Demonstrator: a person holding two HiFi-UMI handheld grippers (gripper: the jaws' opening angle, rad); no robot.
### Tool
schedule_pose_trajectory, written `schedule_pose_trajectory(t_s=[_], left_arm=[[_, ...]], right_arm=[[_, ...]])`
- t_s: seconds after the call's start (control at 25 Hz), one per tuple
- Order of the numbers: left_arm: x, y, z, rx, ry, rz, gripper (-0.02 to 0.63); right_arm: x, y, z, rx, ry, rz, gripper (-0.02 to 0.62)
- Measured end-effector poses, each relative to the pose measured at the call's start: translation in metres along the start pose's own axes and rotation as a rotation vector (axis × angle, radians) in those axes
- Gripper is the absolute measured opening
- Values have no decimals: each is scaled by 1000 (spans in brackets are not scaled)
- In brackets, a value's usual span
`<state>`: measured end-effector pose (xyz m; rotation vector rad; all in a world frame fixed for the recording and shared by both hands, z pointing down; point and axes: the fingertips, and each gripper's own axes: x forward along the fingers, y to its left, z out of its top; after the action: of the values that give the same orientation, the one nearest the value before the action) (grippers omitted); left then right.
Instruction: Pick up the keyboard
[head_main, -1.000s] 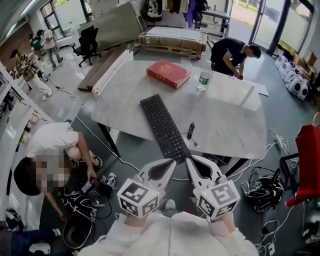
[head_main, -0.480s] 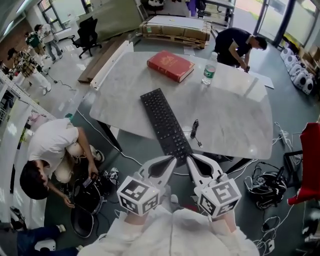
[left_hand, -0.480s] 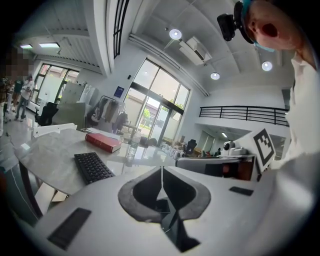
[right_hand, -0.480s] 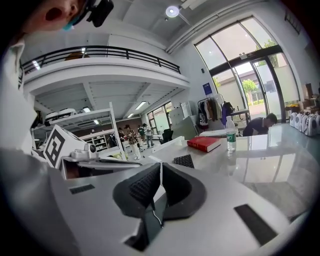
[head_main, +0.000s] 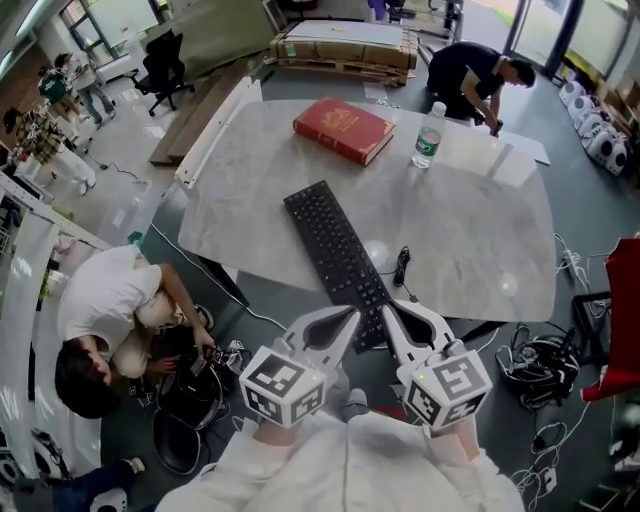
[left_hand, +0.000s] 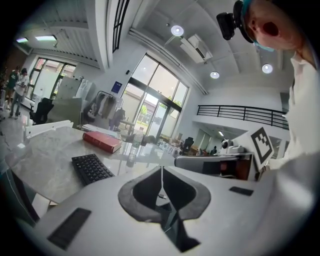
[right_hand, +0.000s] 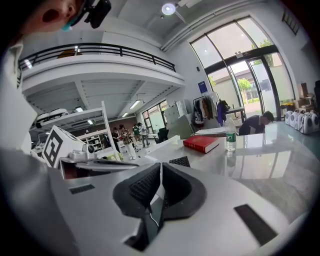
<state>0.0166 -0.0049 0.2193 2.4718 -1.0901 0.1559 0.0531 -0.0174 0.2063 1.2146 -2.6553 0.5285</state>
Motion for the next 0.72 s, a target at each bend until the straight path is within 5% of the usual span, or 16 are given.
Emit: schedule_pose_trajectory(t_s=[0.72], left_arm=[[15, 59, 18, 56, 56, -74, 18]], right_arm=[[63, -1, 13, 23, -2, -69, 32]])
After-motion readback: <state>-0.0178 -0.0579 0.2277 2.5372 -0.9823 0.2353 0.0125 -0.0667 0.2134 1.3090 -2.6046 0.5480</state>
